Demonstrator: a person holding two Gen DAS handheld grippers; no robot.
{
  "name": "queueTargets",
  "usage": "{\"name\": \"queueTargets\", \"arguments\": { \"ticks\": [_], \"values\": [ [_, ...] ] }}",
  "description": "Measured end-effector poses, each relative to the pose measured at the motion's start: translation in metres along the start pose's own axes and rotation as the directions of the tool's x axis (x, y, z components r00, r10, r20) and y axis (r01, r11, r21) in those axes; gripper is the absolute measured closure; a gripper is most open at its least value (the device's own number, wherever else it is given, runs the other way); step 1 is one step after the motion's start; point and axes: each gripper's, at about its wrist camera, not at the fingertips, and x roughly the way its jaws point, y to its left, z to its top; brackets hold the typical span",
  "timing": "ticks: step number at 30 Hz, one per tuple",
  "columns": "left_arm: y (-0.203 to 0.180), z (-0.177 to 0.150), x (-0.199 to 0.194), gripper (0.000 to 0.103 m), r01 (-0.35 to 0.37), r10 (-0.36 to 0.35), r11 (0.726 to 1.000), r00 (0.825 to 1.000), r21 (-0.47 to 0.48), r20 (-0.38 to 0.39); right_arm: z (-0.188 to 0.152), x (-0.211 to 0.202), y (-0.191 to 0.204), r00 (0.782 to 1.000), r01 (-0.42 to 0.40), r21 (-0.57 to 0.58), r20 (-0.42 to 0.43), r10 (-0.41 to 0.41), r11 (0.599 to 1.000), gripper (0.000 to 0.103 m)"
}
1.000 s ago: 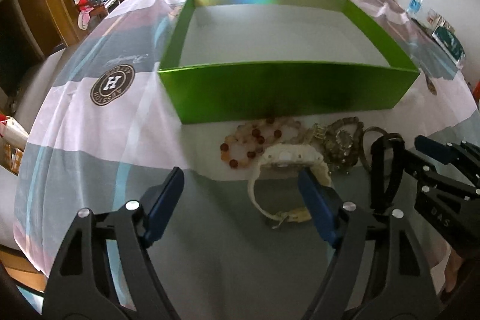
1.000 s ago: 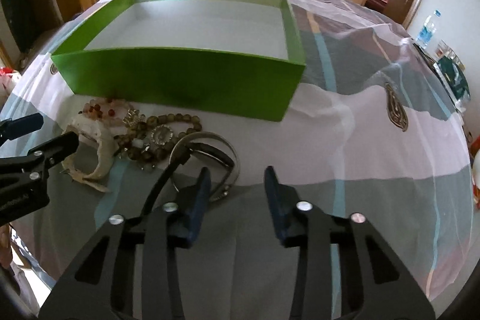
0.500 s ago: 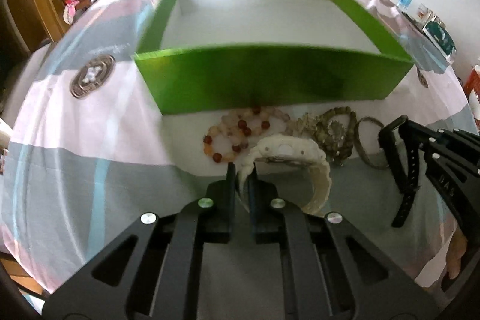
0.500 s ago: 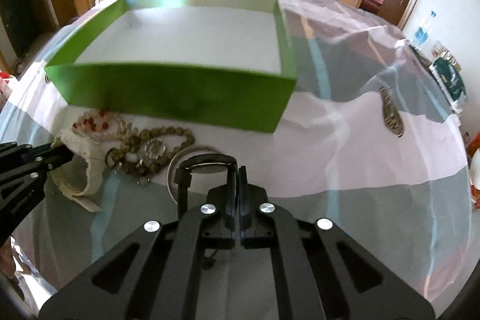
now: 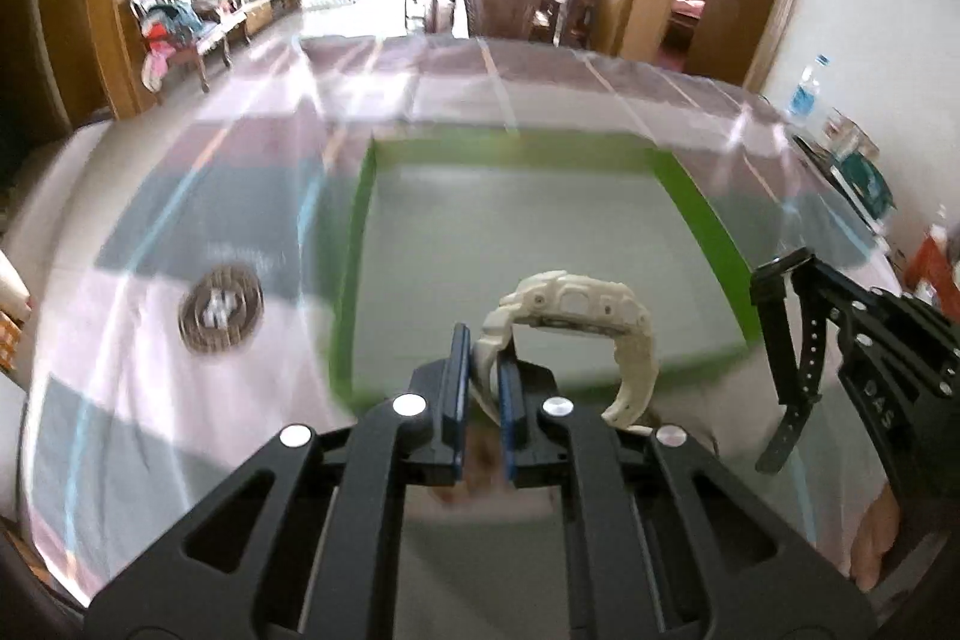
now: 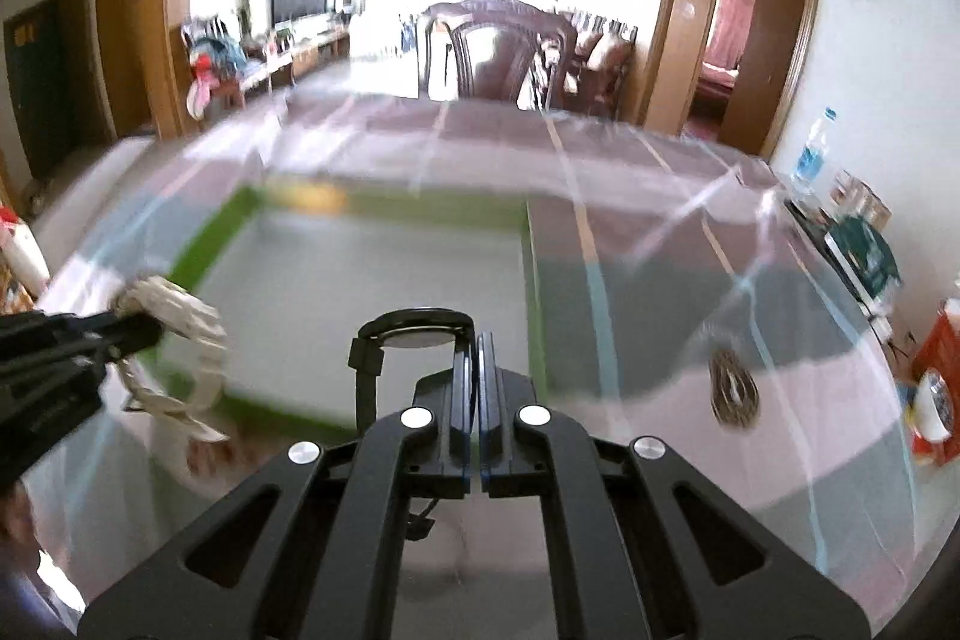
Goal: Organize jewelry
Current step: 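Drop the white watch into the green box with the left tool while the right drops the black watch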
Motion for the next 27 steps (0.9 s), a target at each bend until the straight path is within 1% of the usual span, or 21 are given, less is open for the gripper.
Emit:
{"name": "queueTargets", "arguments": {
  "ticks": [2,4,7,9,10,12,13,14,15,16,17,18,19,20,22,24,26,27],
  "values": [
    [0.000,0.020,0.015,0.092,-0.018,0.018,1.000,1.000,-0.012,0.001,0.016,0.016,0.003,1.000,-0.020,0.009,0.010,0.020,1.000,0.101],
    [0.003,0.033,0.036,0.091,-0.049,0.049,0.998,0.999,-0.025,-0.018,0.025,0.039,0.008,1.000,-0.010,0.007,-0.014,0.010,1.000,0.101],
    [0.009,0.040,0.059,0.091,-0.084,0.082,0.995,0.995,-0.052,-0.051,0.030,0.072,0.014,0.997,-0.007,0.020,-0.082,0.009,1.000,0.101],
    [0.014,0.040,0.069,0.090,-0.101,0.098,0.993,0.994,-0.064,-0.057,0.028,0.085,0.017,0.993,-0.016,0.025,-0.114,0.019,1.000,0.101],
    [0.015,0.040,0.072,0.087,-0.105,0.101,0.992,0.993,-0.063,-0.060,0.027,0.092,0.018,0.991,-0.012,0.023,-0.131,0.015,1.000,0.100],
    [0.015,0.037,0.074,0.077,-0.100,0.096,0.994,0.993,-0.052,-0.061,0.022,0.095,0.019,0.989,0.004,0.013,-0.145,-0.002,1.000,0.095],
    [0.013,0.035,0.069,0.062,-0.111,0.109,0.993,0.993,-0.043,-0.040,0.021,0.091,0.018,0.989,0.005,0.011,-0.146,-0.003,1.000,0.088],
    [0.014,0.033,0.063,0.051,-0.129,0.128,0.991,0.992,-0.034,-0.018,0.019,0.085,0.016,0.991,-0.002,0.012,-0.135,0.003,1.000,0.084],
    [0.013,0.028,0.053,0.050,-0.151,0.151,0.988,0.988,-0.017,0.014,0.018,0.073,0.013,0.993,0.000,0.010,-0.116,0.001,1.000,0.084],
    [0.012,0.025,0.047,0.049,-0.160,0.160,0.987,0.987,-0.006,0.025,0.015,0.062,0.011,0.994,0.010,0.004,-0.112,-0.010,1.000,0.084],
    [0.013,0.016,0.034,0.048,-0.162,0.162,0.987,0.986,0.008,0.028,0.010,0.052,0.007,0.993,0.008,0.002,-0.117,-0.007,1.000,0.084],
    [0.015,0.008,0.024,0.046,-0.154,0.154,0.988,0.988,0.011,0.031,0.003,0.042,0.002,0.991,-0.011,0.007,-0.132,0.011,1.000,0.083],
    [0.018,-0.006,0.010,0.038,-0.147,0.147,0.989,0.988,0.012,0.043,-0.007,0.033,-0.004,0.988,-0.023,0.014,-0.155,0.025,1.000,0.080],
    [0.022,-0.015,0.003,0.028,-0.153,0.152,0.988,0.987,0.011,0.050,-0.017,0.026,-0.009,0.984,-0.027,0.020,-0.176,0.030,0.999,0.078],
    [0.026,-0.037,-0.004,0.026,-0.165,0.165,0.986,0.986,0.011,0.037,-0.038,0.019,-0.017,0.979,-0.021,0.027,-0.205,0.026,0.999,0.078],
    [0.030,-0.056,0.003,0.029,-0.139,0.139,0.990,0.990,0.002,-0.022,-0.058,0.024,-0.021,0.968,0.002,0.028,-0.252,0.006,1.000,0.078],
    [0.032,-0.068,0.015,0.048,-0.113,0.112,0.994,0.991,-0.004,-0.078,-0.072,0.031,-0.020,0.957,0.008,0.028,-0.290,0.000,1.000,0.078],
    [0.032,-0.072,0.023,0.051,-0.103,0.102,0.995,0.989,-0.004,-0.106,-0.077,0.035,-0.018,0.953,0.004,0.027,-0.303,0.005,1.000,0.078]
  ]
}}
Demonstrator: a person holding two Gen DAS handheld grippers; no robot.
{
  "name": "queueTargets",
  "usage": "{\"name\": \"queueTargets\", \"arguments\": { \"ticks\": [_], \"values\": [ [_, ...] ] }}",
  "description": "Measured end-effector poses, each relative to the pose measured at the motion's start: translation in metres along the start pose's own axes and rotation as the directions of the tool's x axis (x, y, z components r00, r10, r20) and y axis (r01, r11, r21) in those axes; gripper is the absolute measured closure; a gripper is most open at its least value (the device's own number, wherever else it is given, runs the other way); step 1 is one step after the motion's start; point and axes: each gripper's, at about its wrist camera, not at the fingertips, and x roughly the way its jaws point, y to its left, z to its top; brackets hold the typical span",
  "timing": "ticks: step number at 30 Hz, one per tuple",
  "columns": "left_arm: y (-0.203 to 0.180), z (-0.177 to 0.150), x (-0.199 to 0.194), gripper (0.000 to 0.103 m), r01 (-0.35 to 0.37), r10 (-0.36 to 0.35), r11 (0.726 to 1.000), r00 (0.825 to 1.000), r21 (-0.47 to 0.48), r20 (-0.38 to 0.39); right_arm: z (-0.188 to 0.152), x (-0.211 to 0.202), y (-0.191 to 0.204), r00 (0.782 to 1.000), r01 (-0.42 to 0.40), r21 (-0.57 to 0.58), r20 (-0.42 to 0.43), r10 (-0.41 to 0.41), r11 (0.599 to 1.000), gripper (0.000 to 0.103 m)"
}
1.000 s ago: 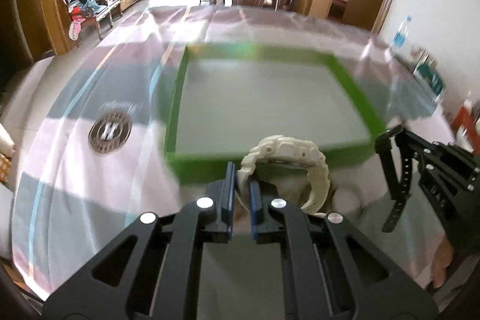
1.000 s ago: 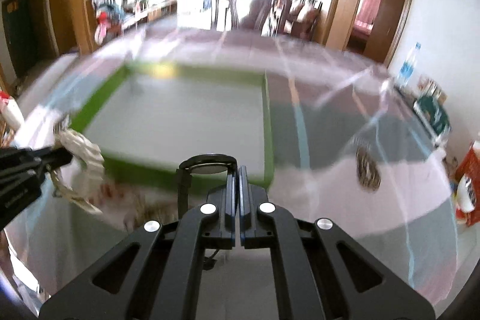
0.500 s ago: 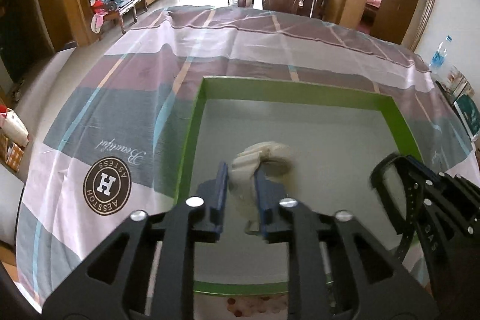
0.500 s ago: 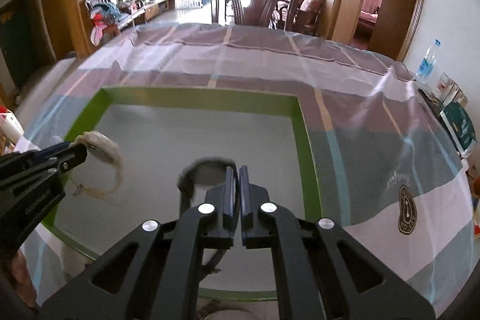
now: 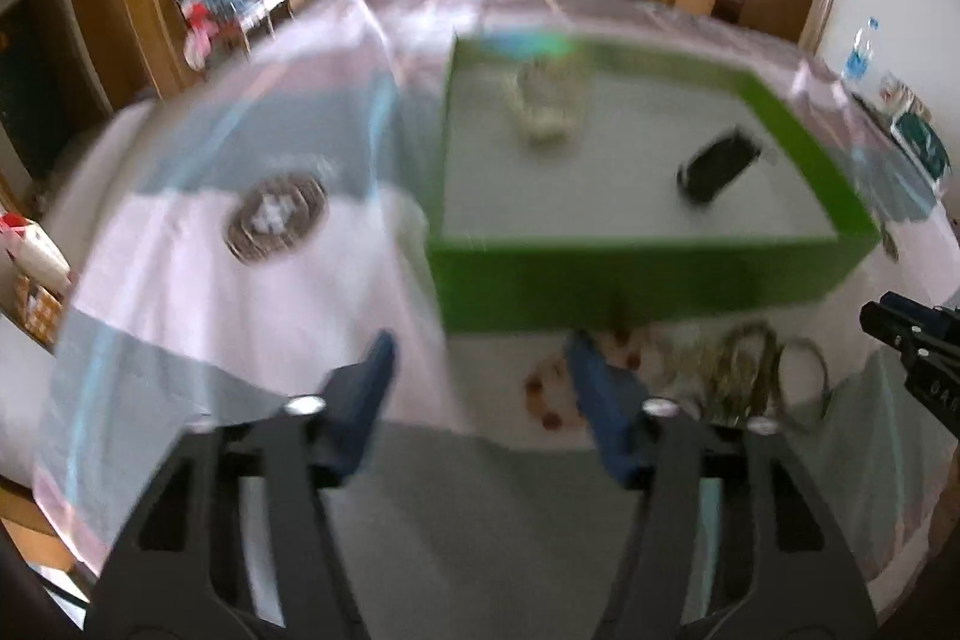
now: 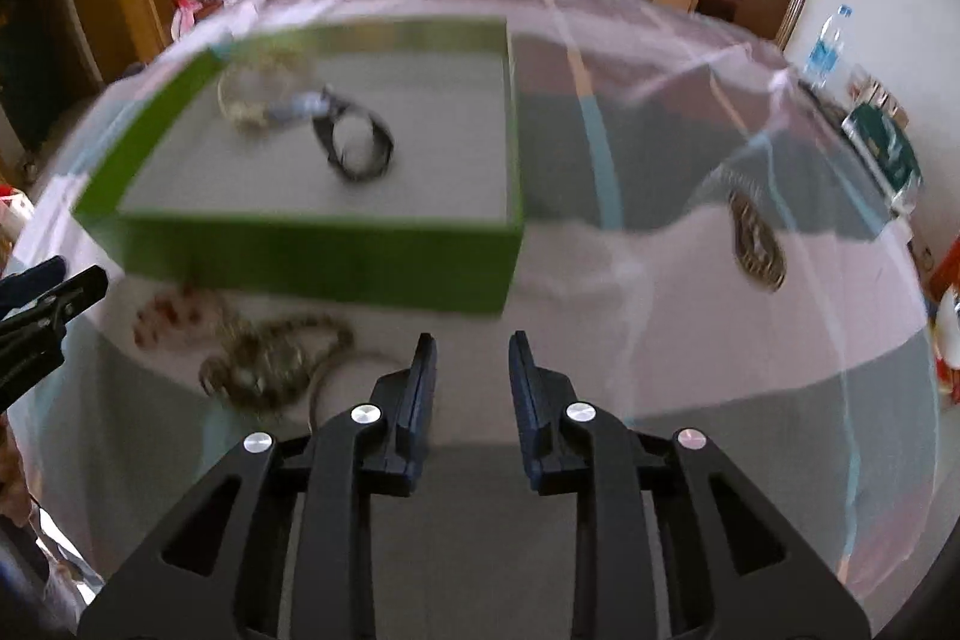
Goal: Organize jewelry
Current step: 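Drop the white watch into the green box with the left tool while the right drops the black watch, then lower the left tool onto the red-and-white bead bracelet and close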
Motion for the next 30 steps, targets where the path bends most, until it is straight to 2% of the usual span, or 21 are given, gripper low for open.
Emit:
{"name": "queueTargets", "arguments": {
  "ticks": [2,7,10,13,18,25,30],
  "values": [
    [-0.002,-0.002,0.013,0.063,0.033,-0.034,0.999,0.998,-0.012,-0.047,-0.004,0.008,0.006,1.000,-0.002,-0.009,-0.019,0.002,1.000,0.078],
    [-0.009,-0.004,0.028,0.065,0.058,-0.059,0.998,0.995,-0.021,-0.082,-0.010,0.015,0.017,0.999,-0.013,-0.027,-0.030,0.013,1.000,0.078],
    [-0.009,-0.008,0.033,0.073,0.067,-0.067,0.998,0.993,-0.004,-0.096,-0.009,0.018,0.020,0.999,-0.017,-0.043,-0.037,0.015,0.999,0.078],
    [-0.015,-0.017,0.028,0.073,0.052,-0.047,0.998,0.994,0.045,-0.103,-0.010,0.019,0.018,0.999,-0.019,-0.047,-0.045,0.017,0.999,0.078],
    [-0.020,-0.040,0.011,0.073,0.072,-0.059,0.992,0.992,0.106,-0.115,-0.016,0.020,0.016,0.998,-0.018,-0.042,-0.061,0.015,0.999,0.075],
    [-0.011,-0.041,0.002,0.071,0.095,-0.089,0.994,0.991,0.060,-0.095,-0.016,0.030,0.020,0.997,-0.018,-0.051,-0.081,0.014,0.999,0.075],
    [-0.015,-0.037,-0.001,0.071,0.118,-0.113,0.991,0.990,0.064,-0.084,-0.018,0.029,0.021,0.997,-0.023,-0.051,-0.079,0.019,0.998,0.075]
  ]
}}
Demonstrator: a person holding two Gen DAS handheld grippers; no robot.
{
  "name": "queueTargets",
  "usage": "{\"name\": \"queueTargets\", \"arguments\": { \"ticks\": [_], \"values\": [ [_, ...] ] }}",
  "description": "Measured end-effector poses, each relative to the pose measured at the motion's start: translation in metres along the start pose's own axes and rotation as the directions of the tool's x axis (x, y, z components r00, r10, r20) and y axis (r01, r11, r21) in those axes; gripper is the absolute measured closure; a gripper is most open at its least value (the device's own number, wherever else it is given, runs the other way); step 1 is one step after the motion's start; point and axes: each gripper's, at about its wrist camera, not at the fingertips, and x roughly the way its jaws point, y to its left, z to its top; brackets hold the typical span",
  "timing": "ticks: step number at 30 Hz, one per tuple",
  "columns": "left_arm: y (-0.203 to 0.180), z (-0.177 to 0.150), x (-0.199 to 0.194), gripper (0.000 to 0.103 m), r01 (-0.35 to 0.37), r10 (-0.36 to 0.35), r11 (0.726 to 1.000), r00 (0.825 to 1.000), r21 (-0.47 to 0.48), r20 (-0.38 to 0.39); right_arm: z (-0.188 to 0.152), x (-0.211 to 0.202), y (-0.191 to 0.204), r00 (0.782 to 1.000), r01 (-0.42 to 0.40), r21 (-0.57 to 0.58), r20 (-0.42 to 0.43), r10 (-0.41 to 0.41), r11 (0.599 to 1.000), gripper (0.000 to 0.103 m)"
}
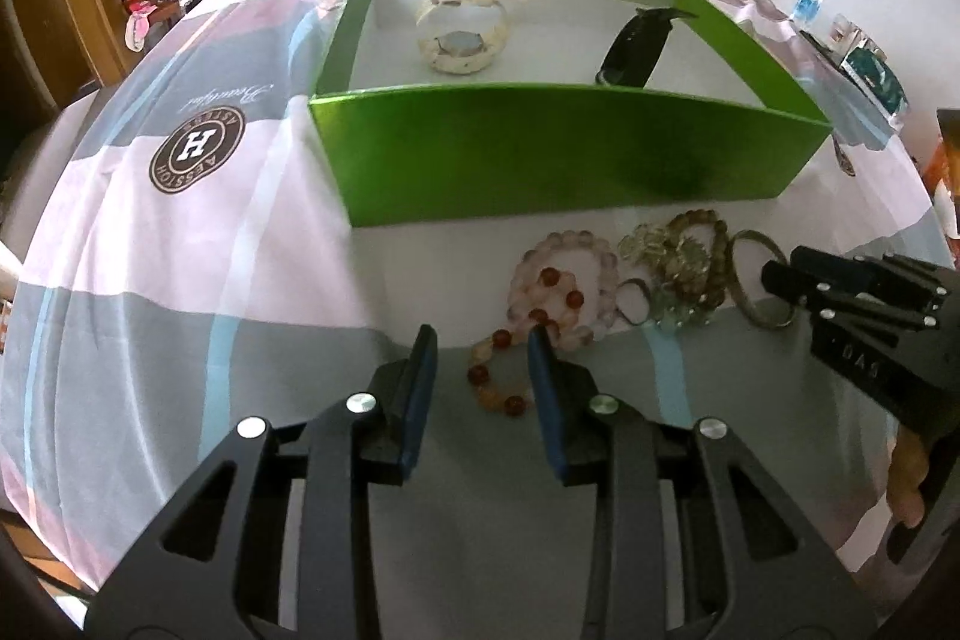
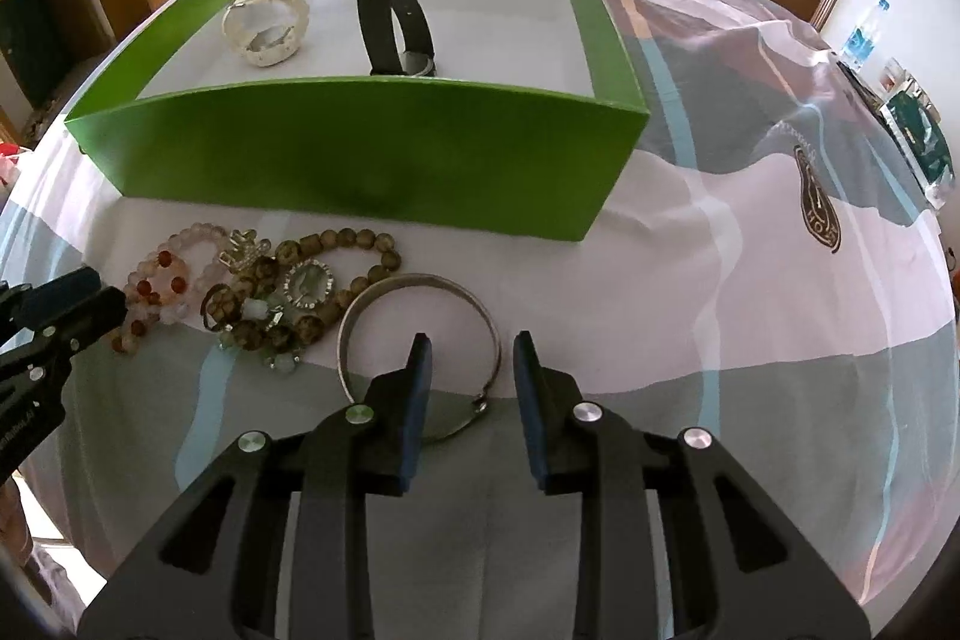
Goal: Organize jewelry
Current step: 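Lower the left tool onto the red-and-white bead bracelet and close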
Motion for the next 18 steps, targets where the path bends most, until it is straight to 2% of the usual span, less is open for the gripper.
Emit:
{"name": "queueTargets", "arguments": {
  "ticks": [12,13,15,17,18],
  "values": [
    [-0.017,0.011,0.008,0.072,0.071,-0.070,0.997,0.997,0.014,-0.020,-0.001,-0.003,0.002,1.000,-0.004,0.000,0.012,0.004,1.000,0.075],
    [-0.020,0.011,0.011,0.078,0.076,-0.075,0.997,0.997,0.021,-0.026,-0.001,-0.003,0.002,1.000,-0.003,0.000,0.011,0.003,1.000,0.075],
    [-0.022,0.011,0.013,0.079,0.071,-0.070,0.997,0.997,0.029,-0.019,-0.002,-0.003,0.002,1.000,-0.003,0.000,0.012,0.003,1.000,0.075],
    [-0.022,0.011,0.010,0.095,0.085,-0.085,0.996,0.996,0.023,-0.013,-0.003,-0.003,0.003,1.000,0.000,-0.001,0.012,0.000,1.000,0.075],
    [-0.020,0.011,0.007,0.095,0.085,-0.085,0.996,0.996,0.019,-0.002,-0.003,-0.003,0.003,1.000,0.000,-0.001,0.013,0.000,1.000,0.075]
  ]
}}
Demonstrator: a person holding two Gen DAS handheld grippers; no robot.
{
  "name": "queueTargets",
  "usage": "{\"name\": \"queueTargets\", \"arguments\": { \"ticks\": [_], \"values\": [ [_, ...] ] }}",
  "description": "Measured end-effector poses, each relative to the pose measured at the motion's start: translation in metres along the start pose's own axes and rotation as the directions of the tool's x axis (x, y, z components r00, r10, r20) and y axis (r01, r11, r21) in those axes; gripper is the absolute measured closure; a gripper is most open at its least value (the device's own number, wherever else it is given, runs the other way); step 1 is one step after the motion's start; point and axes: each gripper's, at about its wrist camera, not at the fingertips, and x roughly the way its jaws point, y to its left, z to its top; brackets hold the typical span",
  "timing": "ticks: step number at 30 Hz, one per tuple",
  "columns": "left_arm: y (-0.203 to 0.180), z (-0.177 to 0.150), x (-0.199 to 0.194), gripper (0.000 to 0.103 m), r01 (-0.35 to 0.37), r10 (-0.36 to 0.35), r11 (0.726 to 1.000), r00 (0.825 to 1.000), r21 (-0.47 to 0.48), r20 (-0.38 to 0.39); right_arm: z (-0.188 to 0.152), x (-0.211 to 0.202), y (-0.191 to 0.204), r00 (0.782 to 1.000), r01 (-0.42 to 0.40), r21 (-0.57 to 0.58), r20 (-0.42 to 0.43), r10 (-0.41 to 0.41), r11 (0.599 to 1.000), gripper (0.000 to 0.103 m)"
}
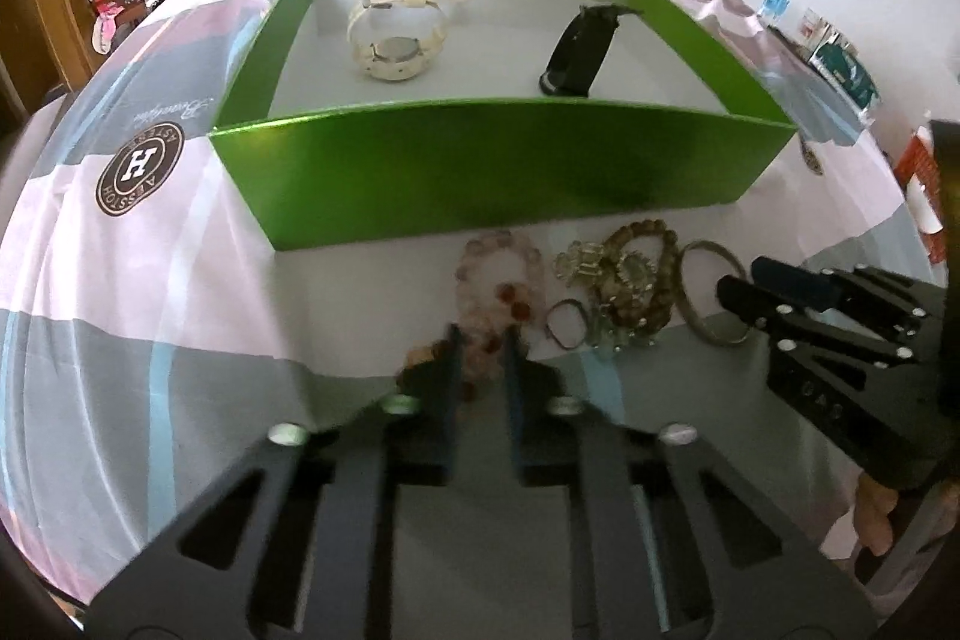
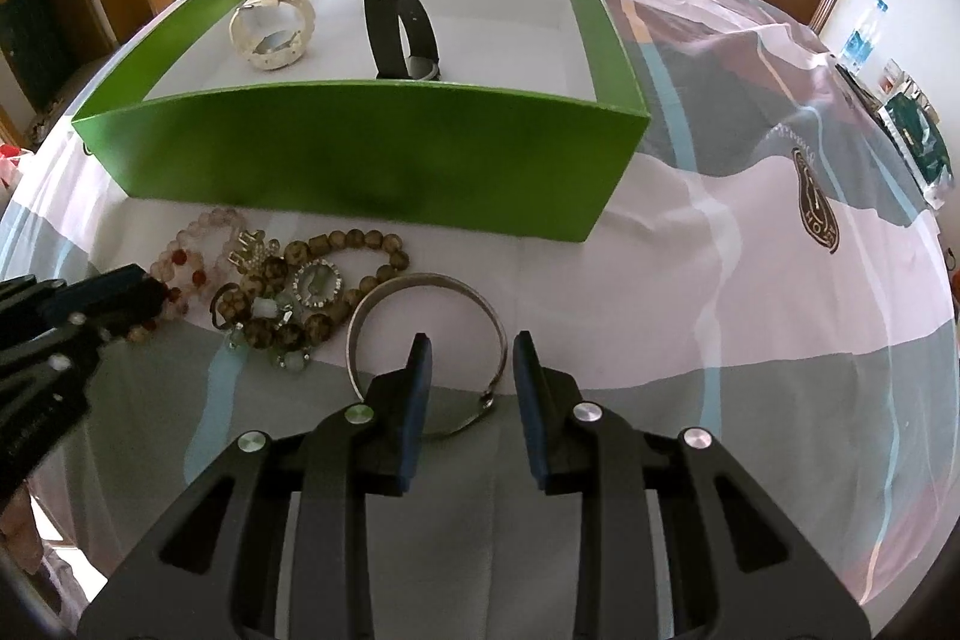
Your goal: Organize jewelry
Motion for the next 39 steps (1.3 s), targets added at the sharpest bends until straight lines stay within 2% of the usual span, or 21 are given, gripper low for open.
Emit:
{"name": "queueTargets", "arguments": {
  "ticks": [8,14,18,24,33,39],
  "values": [
    [0.022,0.002,-0.047,0.095,-0.038,0.043,0.998,0.993,-0.049,0.109,0.003,-0.007,-0.001,1.000,0.004,0.006,0.017,-0.004,1.000,0.075],
    [0.031,0.008,-0.077,0.095,-0.039,0.049,0.998,0.983,-0.056,0.180,0.010,-0.017,0.018,0.999,-0.021,-0.038,0.049,0.023,0.999,0.075],
    [0.041,0.007,-0.066,0.094,-0.070,0.083,0.993,0.986,-0.090,0.144,0.014,-0.015,0.031,0.998,-0.052,-0.063,0.037,0.054,0.997,0.075],
    [0.054,-0.004,-0.046,0.094,-0.086,0.097,0.989,0.991,-0.116,0.088,0.016,-0.010,0.056,0.996,-0.086,-0.129,0.018,0.089,0.988,0.075],
    [0.057,-0.008,-0.041,0.094,-0.095,0.105,0.987,0.992,-0.128,0.075,0.017,-0.021,0.069,0.986,-0.157,-0.168,0.025,0.163,0.973,0.075],
    [0.054,-0.008,-0.040,0.094,-0.090,0.099,0.988,0.992,-0.122,0.073,0.013,-0.006,0.080,0.989,-0.144,-0.192,-0.016,0.144,0.971,0.075]
  ]
}}
